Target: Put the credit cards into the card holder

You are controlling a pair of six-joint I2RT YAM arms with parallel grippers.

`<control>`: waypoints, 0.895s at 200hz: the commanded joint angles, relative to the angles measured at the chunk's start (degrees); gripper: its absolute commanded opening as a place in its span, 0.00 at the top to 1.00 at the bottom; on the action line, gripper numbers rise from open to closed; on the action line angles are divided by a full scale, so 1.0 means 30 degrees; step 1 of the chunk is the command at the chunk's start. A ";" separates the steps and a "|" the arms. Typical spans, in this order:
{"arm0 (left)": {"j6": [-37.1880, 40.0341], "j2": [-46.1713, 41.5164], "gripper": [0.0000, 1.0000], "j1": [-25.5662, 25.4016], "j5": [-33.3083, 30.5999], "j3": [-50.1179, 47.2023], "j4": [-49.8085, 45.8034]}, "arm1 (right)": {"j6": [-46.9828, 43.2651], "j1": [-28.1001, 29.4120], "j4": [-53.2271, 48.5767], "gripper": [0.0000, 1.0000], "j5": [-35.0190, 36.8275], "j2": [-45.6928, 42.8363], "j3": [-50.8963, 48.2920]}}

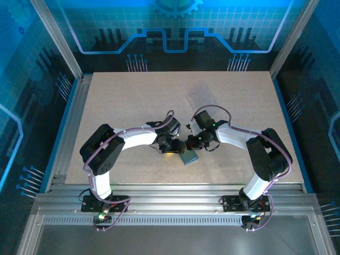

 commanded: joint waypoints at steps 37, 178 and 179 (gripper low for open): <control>0.0147 0.1628 0.44 -0.0292 0.1403 -0.0345 0.1178 | -0.0486 0.0386 -0.0701 1.00 -0.0694 0.0582 0.0272; 0.0147 0.1685 0.44 -0.0194 0.1457 -0.0338 0.1176 | -0.0449 0.0855 -0.1184 1.00 -0.0719 0.1093 -0.0049; 0.0147 0.1686 0.44 -0.0201 0.1470 -0.0338 0.1175 | -0.0449 0.0859 -0.1191 1.00 -0.0711 0.1087 -0.0049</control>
